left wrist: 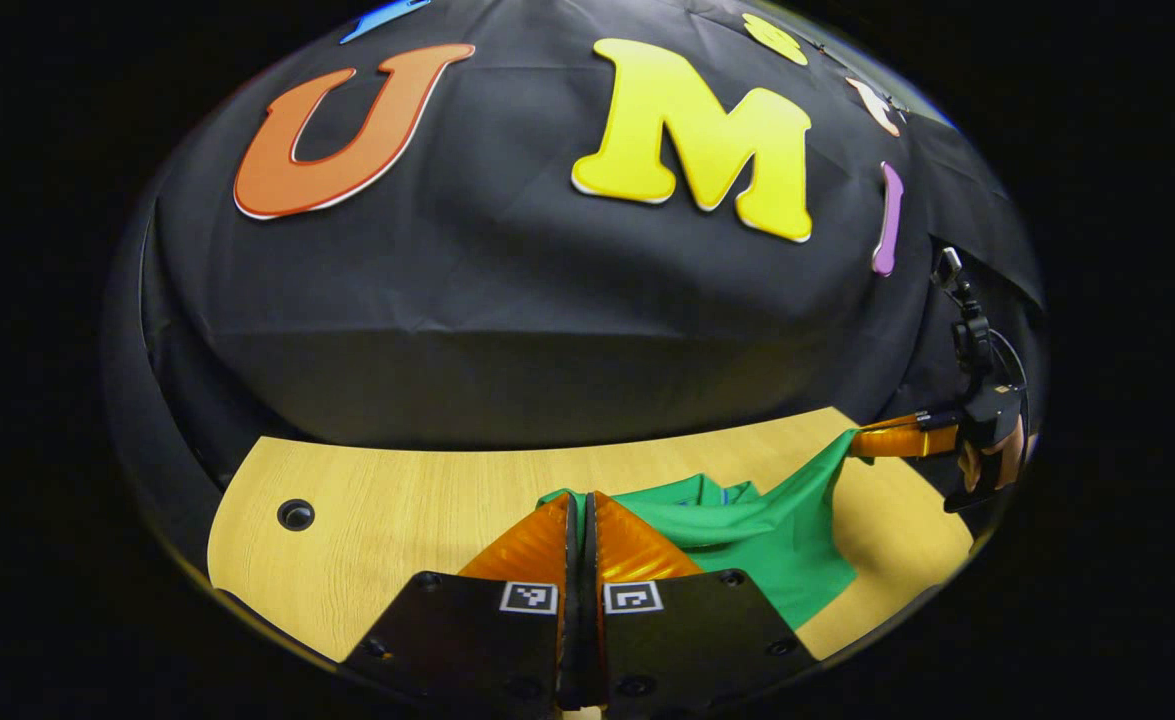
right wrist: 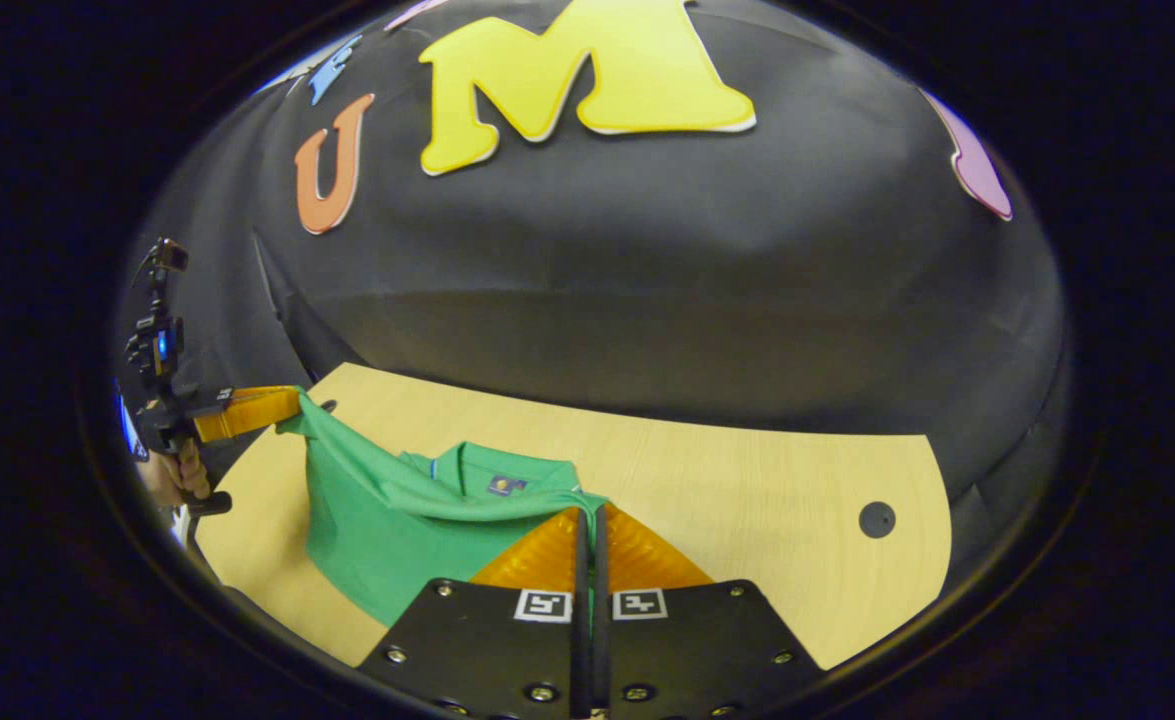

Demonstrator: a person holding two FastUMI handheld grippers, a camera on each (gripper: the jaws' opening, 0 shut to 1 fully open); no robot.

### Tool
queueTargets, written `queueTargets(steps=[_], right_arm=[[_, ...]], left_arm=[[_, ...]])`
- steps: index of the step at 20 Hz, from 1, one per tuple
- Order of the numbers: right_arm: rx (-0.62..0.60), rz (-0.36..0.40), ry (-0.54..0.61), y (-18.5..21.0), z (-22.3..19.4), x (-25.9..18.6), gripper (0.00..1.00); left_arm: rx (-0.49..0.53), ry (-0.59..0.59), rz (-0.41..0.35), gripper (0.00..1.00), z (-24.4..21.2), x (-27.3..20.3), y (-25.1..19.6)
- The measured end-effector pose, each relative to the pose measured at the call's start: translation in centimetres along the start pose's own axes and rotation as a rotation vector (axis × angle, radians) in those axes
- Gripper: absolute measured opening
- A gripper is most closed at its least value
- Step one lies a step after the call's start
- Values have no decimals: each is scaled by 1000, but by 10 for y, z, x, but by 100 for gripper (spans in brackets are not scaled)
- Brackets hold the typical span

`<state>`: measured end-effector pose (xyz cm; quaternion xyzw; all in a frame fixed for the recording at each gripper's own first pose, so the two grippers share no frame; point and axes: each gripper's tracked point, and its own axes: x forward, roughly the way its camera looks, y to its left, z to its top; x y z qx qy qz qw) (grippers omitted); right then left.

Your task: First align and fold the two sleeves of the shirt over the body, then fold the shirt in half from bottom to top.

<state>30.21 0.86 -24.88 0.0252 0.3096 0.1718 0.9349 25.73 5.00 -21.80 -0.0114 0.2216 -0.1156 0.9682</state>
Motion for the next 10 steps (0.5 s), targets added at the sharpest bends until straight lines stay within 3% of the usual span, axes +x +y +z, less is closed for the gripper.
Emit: queueTargets(steps=[5,6,7,10], right_arm=[[24,-22,40,-12,-22,52,1],[22,-29,52,-14,-27,61,1],[21,-41,59,-16,-31,69,1],[24,-93,86,-23,-42,86,1]], left_arm=[[-12,48,15,3,-35,43,10],[-8,61,21,8,-43,51,12],[-5,71,29,3,-51,59,14],[-19,84,48,4,-64,72,16]])
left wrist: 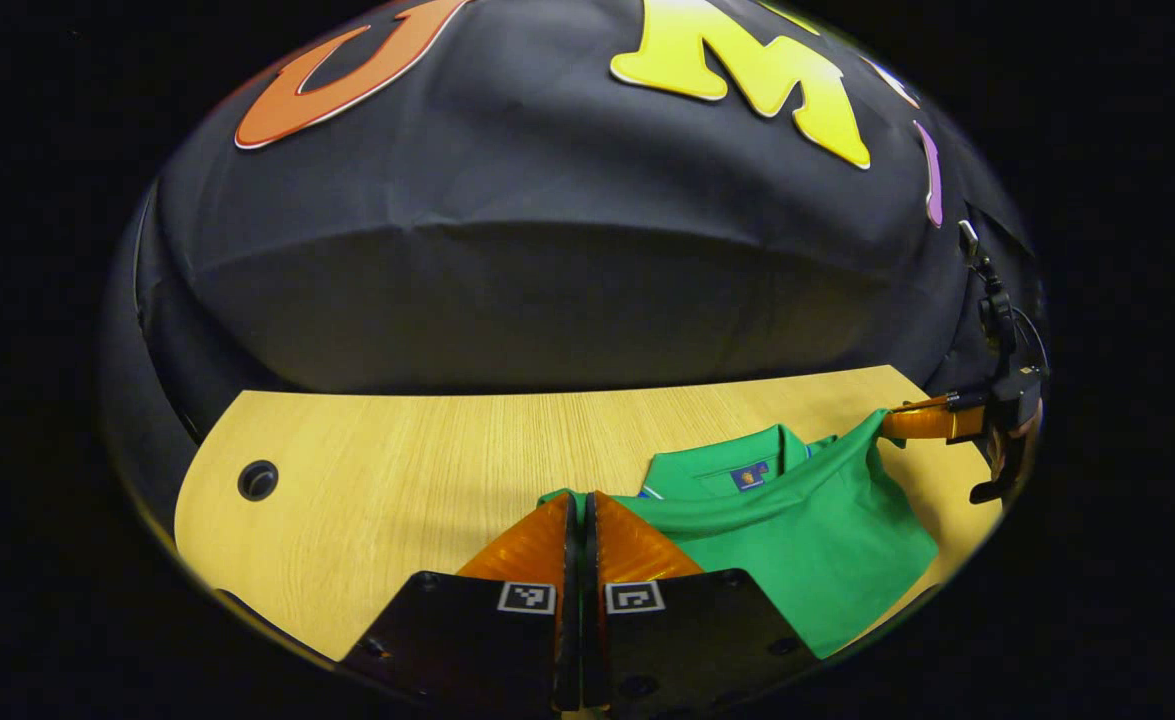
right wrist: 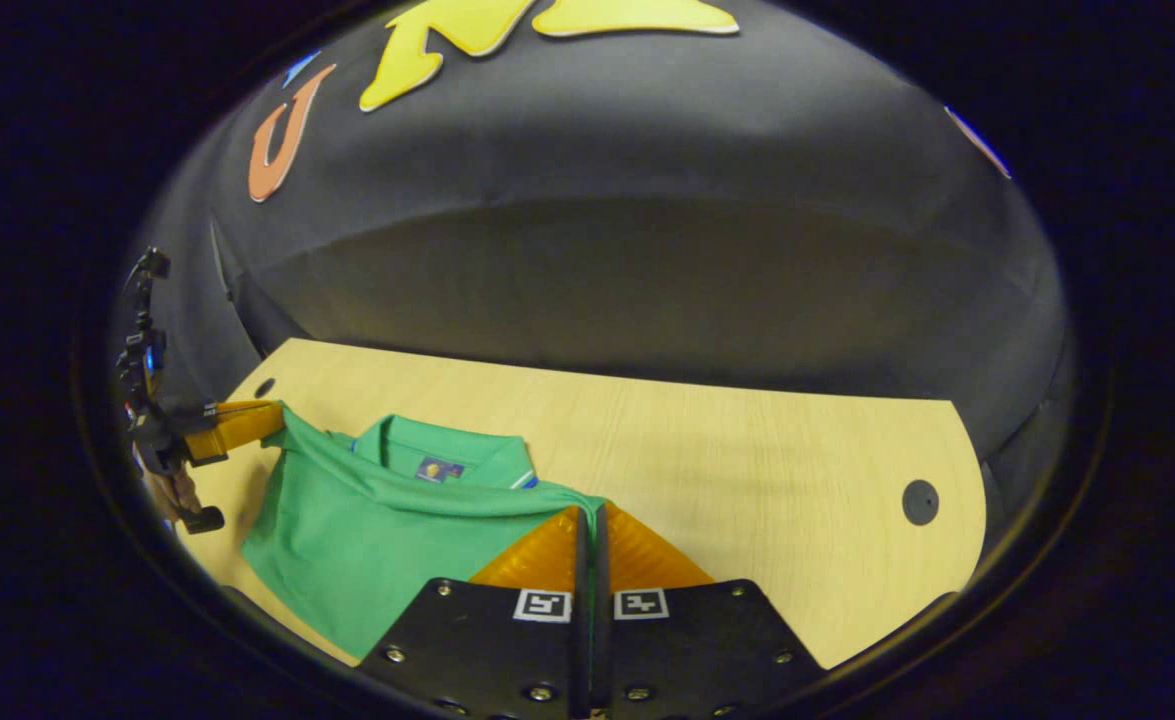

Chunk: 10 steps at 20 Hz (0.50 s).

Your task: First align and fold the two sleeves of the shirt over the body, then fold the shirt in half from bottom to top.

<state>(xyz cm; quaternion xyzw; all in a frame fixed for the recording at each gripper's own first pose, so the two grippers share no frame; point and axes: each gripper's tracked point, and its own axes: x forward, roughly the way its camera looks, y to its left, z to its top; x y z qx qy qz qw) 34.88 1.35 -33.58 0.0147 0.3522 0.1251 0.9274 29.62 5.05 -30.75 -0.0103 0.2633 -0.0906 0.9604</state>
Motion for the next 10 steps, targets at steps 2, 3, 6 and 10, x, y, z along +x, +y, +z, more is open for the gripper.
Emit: queueTargets(steps=[2,3,6,10], right_arm=[[15,-21,15,-2,-4,4,3],[22,-30,14,-3,-4,5,4],[39,-77,-13,-7,4,1,34],[80,-134,-84,-14,21,-30,94]], left_arm=[[-10,-15,11,10,1,4,1],[-14,-17,7,12,2,4,-1],[-9,-13,20,73,3,-2,1],[-46,-54,46,100,20,-28,6]])
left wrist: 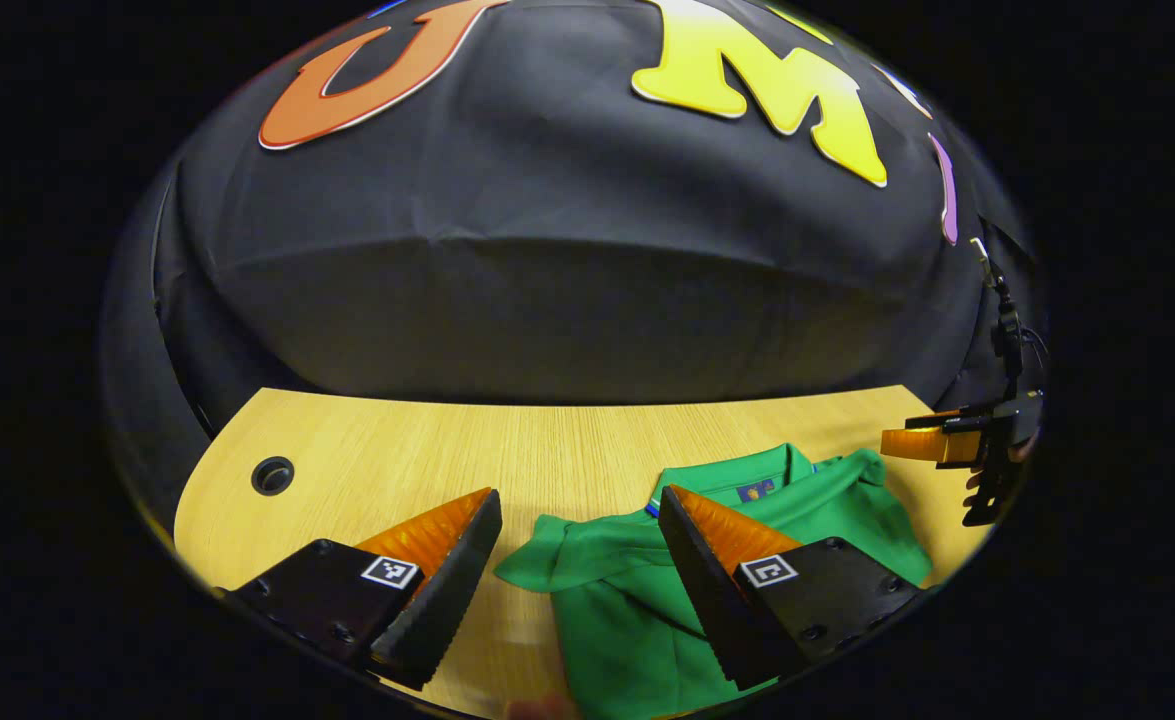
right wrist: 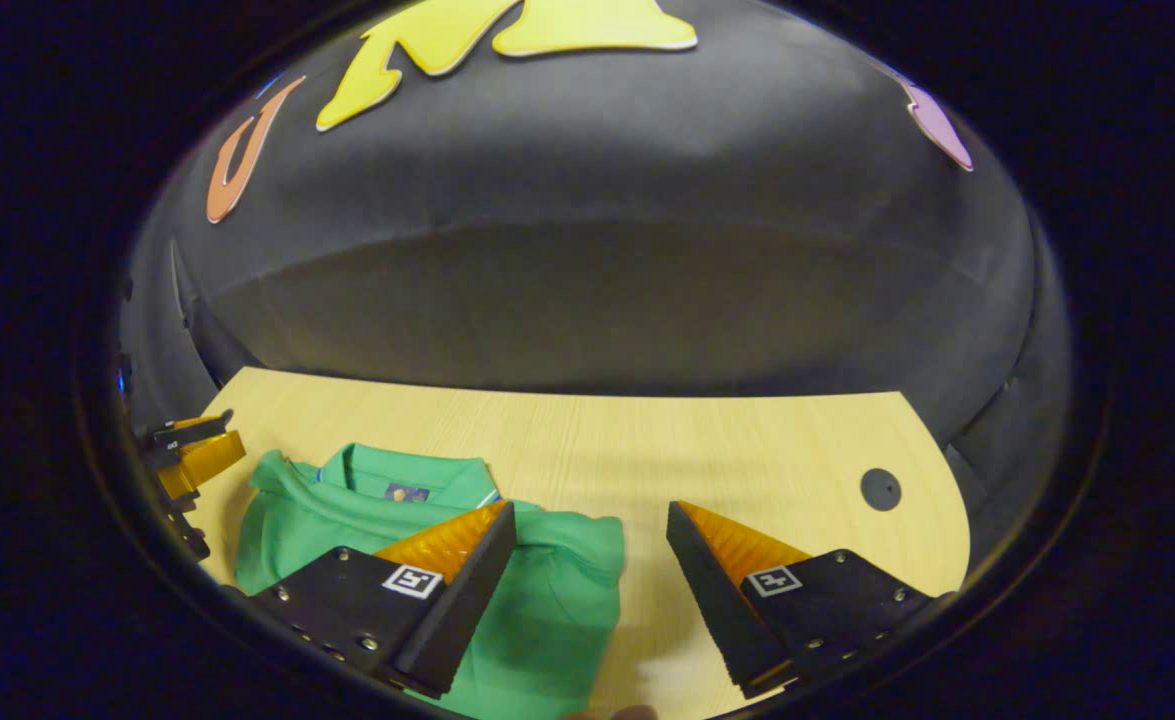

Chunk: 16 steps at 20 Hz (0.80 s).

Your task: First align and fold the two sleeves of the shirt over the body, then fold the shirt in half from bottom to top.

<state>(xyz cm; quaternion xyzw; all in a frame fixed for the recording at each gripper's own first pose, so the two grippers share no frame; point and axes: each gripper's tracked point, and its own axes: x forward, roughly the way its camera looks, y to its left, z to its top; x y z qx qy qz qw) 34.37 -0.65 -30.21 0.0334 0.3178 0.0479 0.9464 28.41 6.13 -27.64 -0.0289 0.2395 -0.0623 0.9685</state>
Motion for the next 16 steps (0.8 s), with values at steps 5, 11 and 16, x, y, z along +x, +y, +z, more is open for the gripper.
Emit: queueTargets(steps=[5,11,16], right_arm=[[-12,-4,-136,4,39,-78,94],[-30,26,-351,28,91,-221,90],[-61,32,-509,46,100,-333,94]], left_arm=[[-59,-103,47,100,52,-67,-5],[22,-315,102,99,139,-190,-33],[7,-402,116,99,158,-283,-73]])
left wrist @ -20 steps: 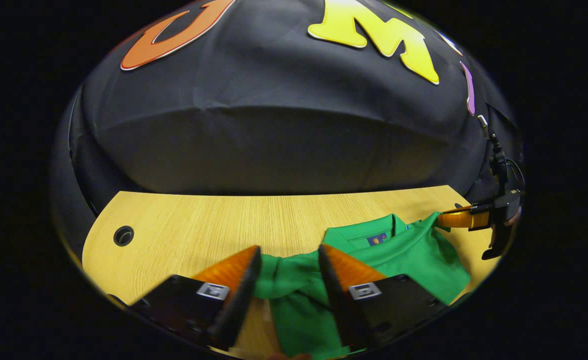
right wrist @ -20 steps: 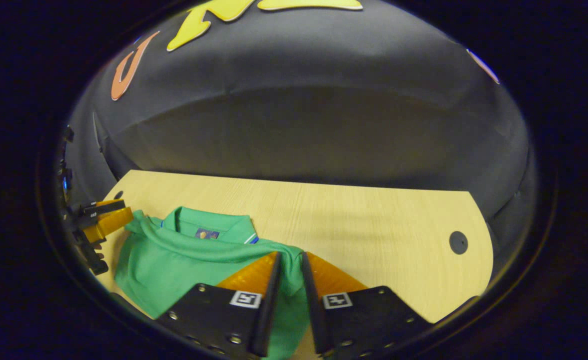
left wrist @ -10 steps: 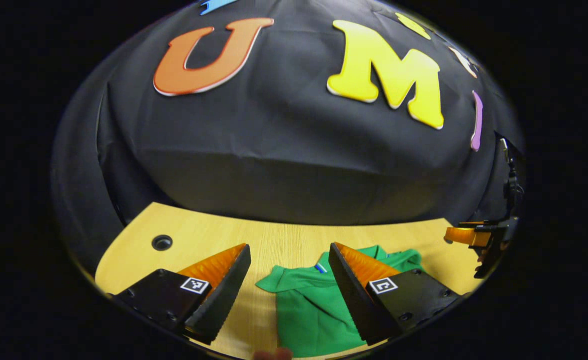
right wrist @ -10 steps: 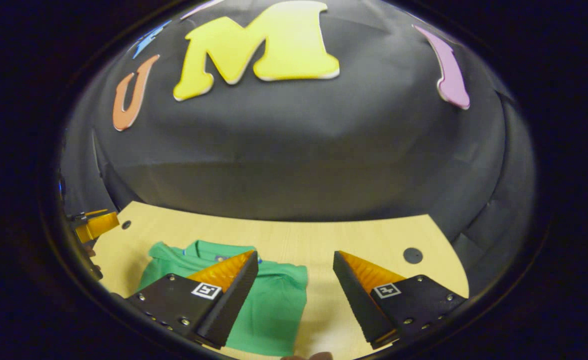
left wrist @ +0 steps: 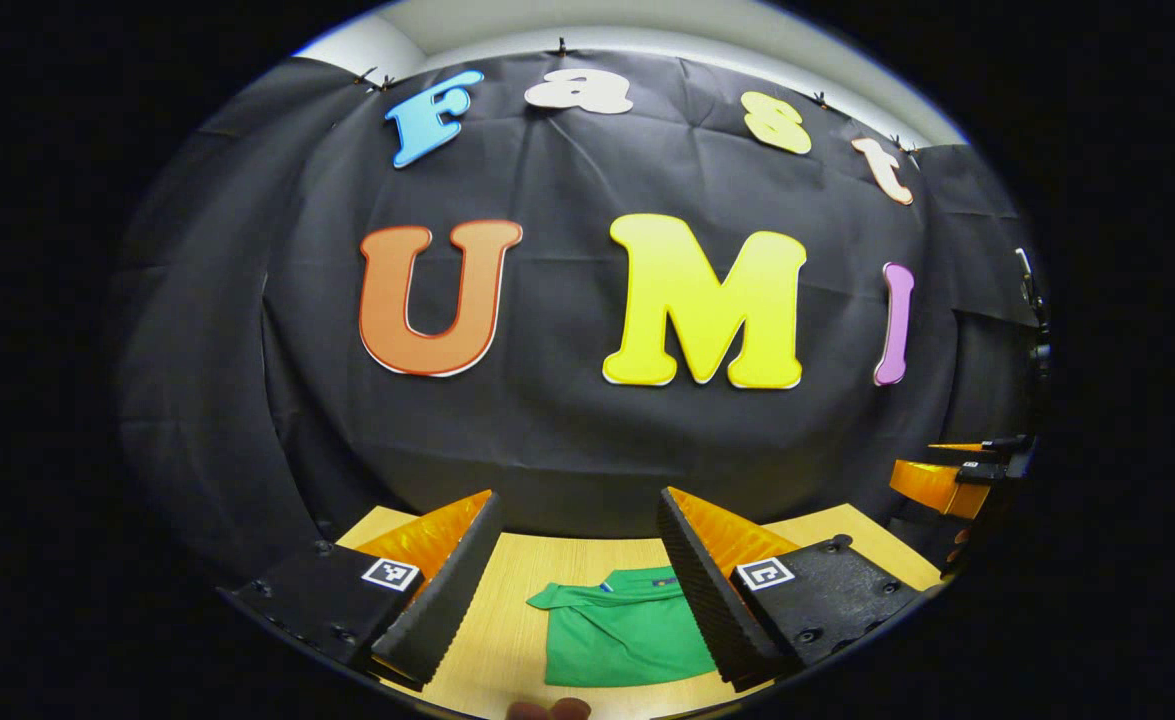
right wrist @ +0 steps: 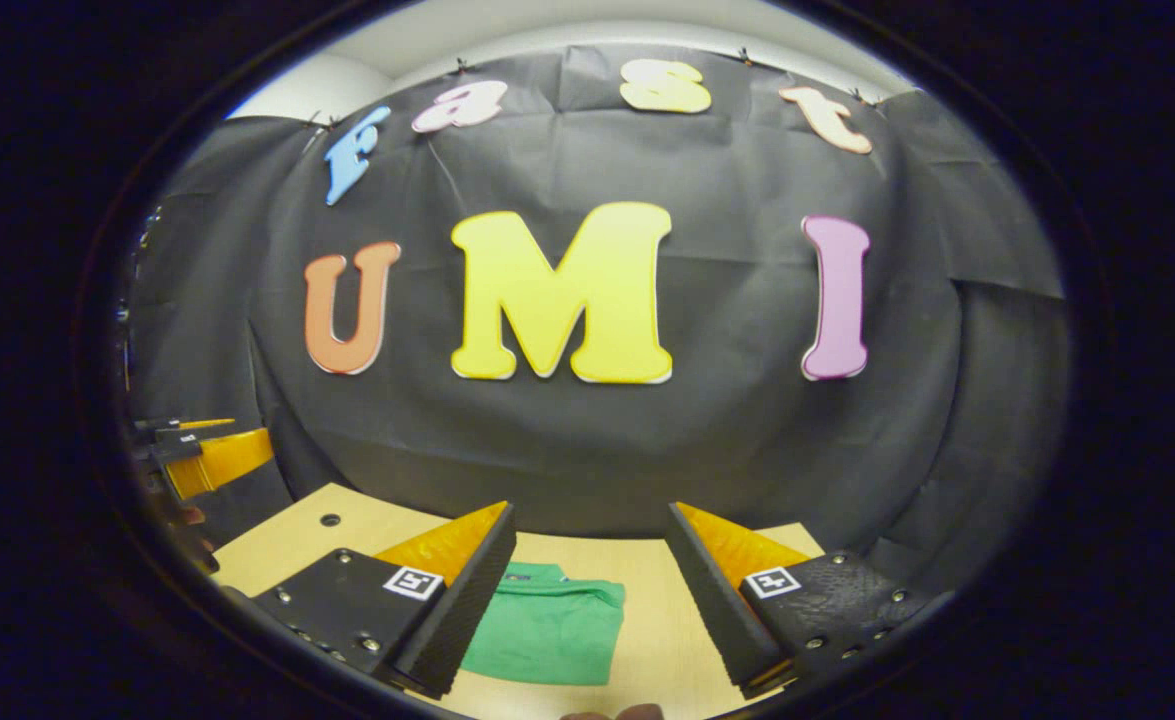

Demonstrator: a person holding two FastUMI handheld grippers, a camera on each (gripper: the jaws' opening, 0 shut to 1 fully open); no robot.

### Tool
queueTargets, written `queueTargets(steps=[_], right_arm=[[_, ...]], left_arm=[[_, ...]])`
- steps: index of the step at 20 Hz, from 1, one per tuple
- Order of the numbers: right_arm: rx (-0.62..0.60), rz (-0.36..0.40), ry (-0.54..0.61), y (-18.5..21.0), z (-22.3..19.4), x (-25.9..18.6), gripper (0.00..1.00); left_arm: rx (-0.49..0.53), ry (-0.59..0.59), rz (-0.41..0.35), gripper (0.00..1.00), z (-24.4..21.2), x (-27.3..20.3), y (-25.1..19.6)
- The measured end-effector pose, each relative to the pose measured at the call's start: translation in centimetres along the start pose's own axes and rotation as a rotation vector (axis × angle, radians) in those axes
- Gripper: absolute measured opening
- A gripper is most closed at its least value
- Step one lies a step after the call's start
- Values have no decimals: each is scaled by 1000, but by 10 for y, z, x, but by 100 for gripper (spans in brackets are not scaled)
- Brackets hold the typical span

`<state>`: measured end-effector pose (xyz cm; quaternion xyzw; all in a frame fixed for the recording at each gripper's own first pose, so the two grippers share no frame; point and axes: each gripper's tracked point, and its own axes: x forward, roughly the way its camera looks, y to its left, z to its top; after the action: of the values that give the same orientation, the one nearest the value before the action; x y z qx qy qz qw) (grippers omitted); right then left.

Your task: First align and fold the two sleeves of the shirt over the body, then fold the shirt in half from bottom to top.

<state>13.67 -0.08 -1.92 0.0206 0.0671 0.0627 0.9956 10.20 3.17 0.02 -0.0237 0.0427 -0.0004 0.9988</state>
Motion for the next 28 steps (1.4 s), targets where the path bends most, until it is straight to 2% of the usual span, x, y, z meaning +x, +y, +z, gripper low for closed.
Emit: queueTargets(steps=[1,2,3,6,8,11,12,14,17,18,20,21,23,25,26,27,28], right_arm=[[-14,1,-20,2,6,-17,94],[-24,3,-33,5,9,-36,89],[-31,3,-42,7,9,-51,94],[-57,-12,-50,9,5,-89,94],[-53,-7,-51,14,2,-111,90],[-59,-12,-50,16,-10,-133,93],[-54,-13,-41,18,-15,-139,90],[-51,-9,-23,22,-26,-148,94],[-54,-6,-2,23,-35,-153,94],[-47,-8,-7,22,-33,-154,90],[-43,-12,-15,21,-32,-156,94],[-47,-12,-15,22,-32,-158,90],[-49,-8,-17,22,-32,-158,94],[-50,-7,-21,23,-30,-157,90],[-51,-7,-23,23,-30,-157,94],[-51,-8,-25,23,-29,-158,90],[-50,-11,-29,21,-28,-158,94]], left_arm=[[-6,-5,2,99,5,-15,-5],[-4,-16,4,99,9,-30,-9],[8,-31,9,99,14,-44,-10],[23,-40,21,99,13,-81,-14],[8,-32,30,99,6,-100,-17],[-28,-31,20,99,3,-120,-27],[-23,-34,22,99,3,-123,-30],[-14,-36,10,99,2,-126,-36],[11,-39,-12,99,1,-135,-49],[17,-39,-17,99,1,-136,-52],[23,-37,-30,99,0,-140,-56],[31,-36,-33,99,-1,-140,-58],[44,-44,-32,99,3,-142,-58],[46,-54,-27,99,7,-142,-58],[46,-57,-24,99,8,-142,-57],[44,-56,-20,99,7,-142,-57],[40,-54,-17,99,7,-141,-56]])
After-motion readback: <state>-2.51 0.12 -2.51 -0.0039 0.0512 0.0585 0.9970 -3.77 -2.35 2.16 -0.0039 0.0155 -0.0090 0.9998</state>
